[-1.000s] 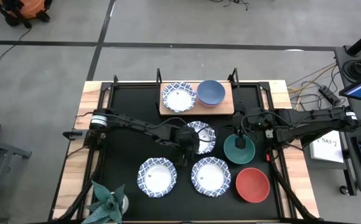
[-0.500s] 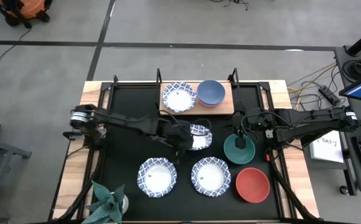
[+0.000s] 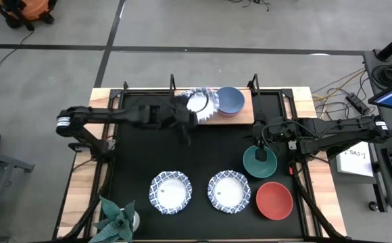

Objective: Place and stack bowls onto a shelf
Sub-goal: Stack the white and blue bowl on top of the white and blue bowl on the shelf

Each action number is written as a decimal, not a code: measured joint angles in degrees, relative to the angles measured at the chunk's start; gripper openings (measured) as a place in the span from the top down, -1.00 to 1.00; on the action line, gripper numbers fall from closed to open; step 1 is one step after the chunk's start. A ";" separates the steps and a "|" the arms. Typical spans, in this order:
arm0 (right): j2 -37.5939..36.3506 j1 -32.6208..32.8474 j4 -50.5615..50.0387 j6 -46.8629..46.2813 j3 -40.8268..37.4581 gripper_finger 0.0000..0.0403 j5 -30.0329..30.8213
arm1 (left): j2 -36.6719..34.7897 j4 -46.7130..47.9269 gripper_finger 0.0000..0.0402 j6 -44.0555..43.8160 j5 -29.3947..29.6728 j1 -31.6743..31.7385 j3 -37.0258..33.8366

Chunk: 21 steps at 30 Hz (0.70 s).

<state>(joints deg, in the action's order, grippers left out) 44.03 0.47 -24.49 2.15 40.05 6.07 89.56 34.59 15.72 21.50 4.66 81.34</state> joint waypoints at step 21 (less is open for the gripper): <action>0.00 -0.11 -0.04 0.92 0.00 0.96 0.01 | 9.48 -2.10 0.78 -6.81 1.82 8.41 0.37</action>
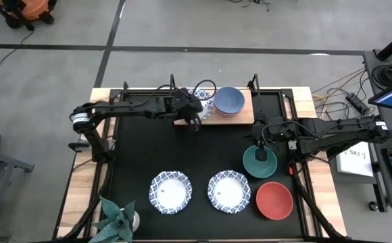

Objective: Place and stack bowls onto a shelf
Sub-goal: Stack the white and blue bowl on top of the white and blue bowl on the shelf

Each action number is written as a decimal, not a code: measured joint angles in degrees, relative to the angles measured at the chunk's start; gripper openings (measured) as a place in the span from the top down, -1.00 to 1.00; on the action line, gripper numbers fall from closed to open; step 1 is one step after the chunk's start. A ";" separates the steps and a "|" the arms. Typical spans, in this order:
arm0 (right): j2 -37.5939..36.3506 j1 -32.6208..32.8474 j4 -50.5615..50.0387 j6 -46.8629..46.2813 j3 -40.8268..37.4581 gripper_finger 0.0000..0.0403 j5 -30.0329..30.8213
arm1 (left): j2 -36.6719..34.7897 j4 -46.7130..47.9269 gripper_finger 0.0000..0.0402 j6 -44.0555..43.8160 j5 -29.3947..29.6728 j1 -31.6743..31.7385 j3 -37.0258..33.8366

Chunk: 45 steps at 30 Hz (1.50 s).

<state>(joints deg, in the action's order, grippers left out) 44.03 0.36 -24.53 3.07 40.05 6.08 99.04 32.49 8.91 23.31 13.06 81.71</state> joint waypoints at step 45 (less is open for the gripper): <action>0.00 -0.02 0.13 -0.04 0.00 0.96 -0.01 | -3.80 -0.62 0.99 -0.47 -6.22 -3.54 -5.38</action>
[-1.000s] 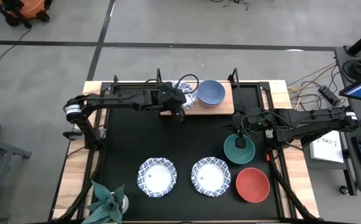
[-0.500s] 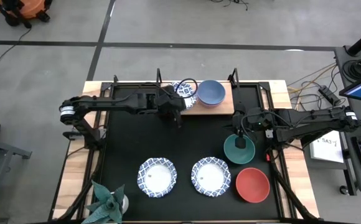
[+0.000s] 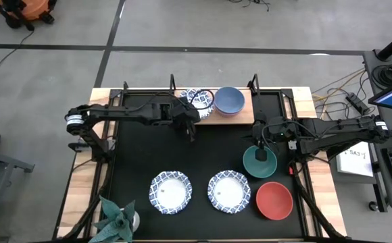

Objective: Place and stack bowls onto a shelf
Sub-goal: Stack the white and blue bowl on top of the white and blue bowl on the shelf, then stack the green bowl on top of the blue bowl on the shelf

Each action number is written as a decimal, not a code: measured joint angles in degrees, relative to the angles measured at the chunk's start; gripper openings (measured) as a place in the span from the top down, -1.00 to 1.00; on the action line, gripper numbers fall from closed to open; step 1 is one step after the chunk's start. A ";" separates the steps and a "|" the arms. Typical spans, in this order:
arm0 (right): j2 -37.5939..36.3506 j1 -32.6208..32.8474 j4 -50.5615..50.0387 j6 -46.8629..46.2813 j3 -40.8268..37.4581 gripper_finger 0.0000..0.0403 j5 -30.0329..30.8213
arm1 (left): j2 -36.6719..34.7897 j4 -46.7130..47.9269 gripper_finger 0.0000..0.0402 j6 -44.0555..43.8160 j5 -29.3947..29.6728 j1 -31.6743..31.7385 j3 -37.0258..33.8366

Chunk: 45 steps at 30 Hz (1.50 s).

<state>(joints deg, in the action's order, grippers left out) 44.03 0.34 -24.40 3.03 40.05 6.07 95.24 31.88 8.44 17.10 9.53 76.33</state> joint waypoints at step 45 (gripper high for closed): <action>0.00 0.02 1.05 0.00 0.00 0.96 0.00 | 1.09 -2.77 1.00 -5.80 1.85 1.33 -1.22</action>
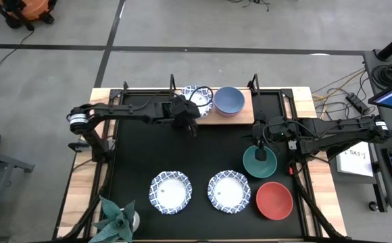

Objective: Place and stack bowls onto a shelf
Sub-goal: Stack the green bowl on top of the blue bowl on the shelf

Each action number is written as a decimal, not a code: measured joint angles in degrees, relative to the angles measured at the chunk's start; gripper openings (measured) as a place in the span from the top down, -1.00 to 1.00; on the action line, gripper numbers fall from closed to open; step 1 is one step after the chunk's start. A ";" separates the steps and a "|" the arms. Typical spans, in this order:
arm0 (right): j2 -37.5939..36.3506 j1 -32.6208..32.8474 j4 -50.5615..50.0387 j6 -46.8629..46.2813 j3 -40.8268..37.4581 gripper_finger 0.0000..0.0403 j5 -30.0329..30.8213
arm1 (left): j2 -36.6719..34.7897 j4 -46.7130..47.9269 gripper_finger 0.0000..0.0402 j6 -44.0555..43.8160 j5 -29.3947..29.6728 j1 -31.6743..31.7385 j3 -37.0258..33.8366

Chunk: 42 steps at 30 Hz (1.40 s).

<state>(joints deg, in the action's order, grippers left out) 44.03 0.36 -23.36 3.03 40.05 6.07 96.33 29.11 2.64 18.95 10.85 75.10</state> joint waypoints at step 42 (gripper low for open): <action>27.79 0.16 -35.34 -47.12 24.87 0.71 -4.19 | -29.03 -8.52 1.00 -1.86 5.19 -18.10 -27.30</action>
<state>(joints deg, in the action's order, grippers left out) 71.82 0.51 -58.70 -44.10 64.92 1.88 67.30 20.59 0.78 24.14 -7.25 47.80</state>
